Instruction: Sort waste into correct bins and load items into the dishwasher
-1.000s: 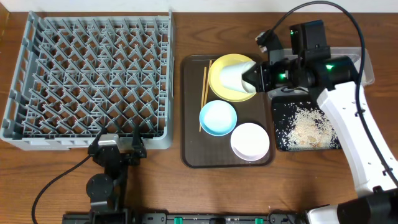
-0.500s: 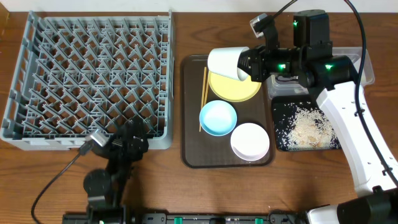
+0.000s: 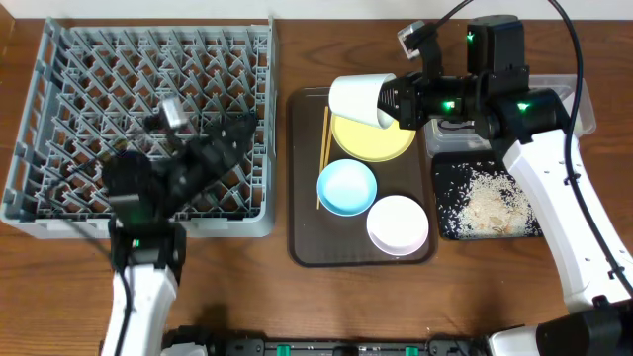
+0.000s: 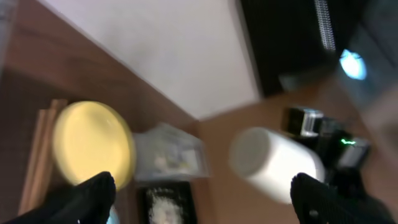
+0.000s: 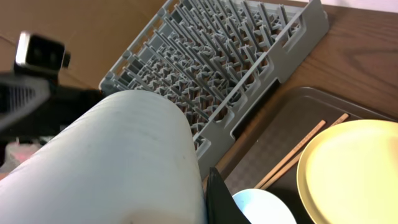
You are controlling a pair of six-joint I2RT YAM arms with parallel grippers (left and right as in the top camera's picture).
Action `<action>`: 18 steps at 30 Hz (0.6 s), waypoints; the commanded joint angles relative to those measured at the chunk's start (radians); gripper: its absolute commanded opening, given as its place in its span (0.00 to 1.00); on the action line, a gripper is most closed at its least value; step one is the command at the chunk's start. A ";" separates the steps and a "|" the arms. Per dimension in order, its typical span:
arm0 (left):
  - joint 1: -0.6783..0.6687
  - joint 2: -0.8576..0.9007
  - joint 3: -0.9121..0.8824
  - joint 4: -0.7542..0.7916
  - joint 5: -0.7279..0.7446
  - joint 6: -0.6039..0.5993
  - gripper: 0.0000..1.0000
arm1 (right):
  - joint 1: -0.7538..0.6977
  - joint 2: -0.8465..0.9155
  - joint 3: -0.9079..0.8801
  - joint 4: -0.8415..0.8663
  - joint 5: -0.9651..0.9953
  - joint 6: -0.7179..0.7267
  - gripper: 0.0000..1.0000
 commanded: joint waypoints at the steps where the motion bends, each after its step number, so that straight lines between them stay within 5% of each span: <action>1: 0.005 0.094 0.023 0.088 0.190 -0.350 0.91 | -0.006 0.013 0.002 0.003 -0.023 0.021 0.01; 4: 0.004 0.143 0.023 0.084 0.264 -0.631 0.91 | -0.006 0.052 0.002 0.029 -0.057 0.045 0.01; 6: 0.005 0.163 0.023 0.085 0.412 -0.692 0.91 | -0.006 0.090 0.002 0.074 -0.164 0.046 0.01; 12: 0.005 0.179 0.023 0.085 0.492 -0.680 0.91 | 0.023 0.217 0.002 0.185 -0.372 0.047 0.01; 16: 0.005 0.179 0.023 0.085 0.495 -0.519 0.89 | 0.061 0.293 0.002 0.294 -0.518 0.055 0.01; 18: 0.005 0.179 0.023 0.085 0.499 -0.432 0.98 | 0.080 0.311 0.002 0.333 -0.543 0.082 0.01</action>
